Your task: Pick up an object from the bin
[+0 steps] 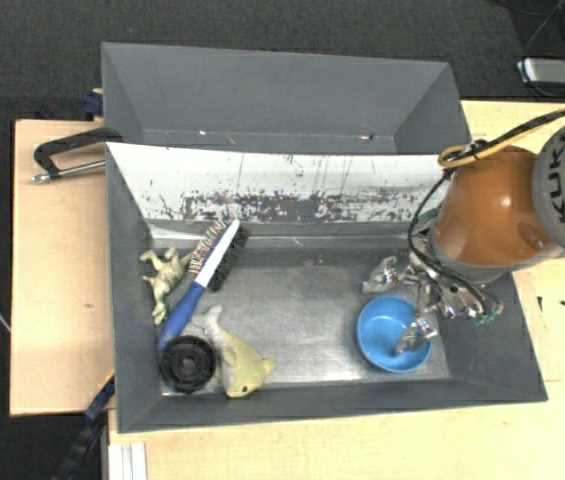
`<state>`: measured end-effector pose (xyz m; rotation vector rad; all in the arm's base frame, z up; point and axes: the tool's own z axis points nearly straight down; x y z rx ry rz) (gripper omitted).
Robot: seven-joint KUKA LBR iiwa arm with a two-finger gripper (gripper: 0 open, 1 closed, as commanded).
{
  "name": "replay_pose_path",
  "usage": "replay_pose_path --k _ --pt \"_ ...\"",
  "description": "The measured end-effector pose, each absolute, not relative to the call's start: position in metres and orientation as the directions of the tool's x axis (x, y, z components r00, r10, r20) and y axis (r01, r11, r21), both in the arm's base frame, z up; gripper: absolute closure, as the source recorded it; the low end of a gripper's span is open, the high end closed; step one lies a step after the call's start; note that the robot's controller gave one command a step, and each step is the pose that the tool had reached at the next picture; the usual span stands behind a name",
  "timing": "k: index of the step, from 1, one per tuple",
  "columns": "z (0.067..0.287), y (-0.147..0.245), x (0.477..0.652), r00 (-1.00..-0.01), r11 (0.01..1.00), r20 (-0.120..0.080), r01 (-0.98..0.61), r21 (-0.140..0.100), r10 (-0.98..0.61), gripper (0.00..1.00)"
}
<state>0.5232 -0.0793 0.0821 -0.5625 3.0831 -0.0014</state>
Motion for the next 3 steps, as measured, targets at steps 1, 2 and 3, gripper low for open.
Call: replay_pose_path --k 1,2,3 --pt "0.082 -0.079 0.524 -0.935 0.935 -0.008 -0.355 -0.003 -0.355 1.0" --pt "0.18 -0.08 0.527 -0.927 0.927 -0.013 -0.375 -0.007 -0.375 1.0" --pt "0.246 -0.089 0.563 -0.926 0.926 -0.015 -0.378 -0.008 -0.378 1.0"
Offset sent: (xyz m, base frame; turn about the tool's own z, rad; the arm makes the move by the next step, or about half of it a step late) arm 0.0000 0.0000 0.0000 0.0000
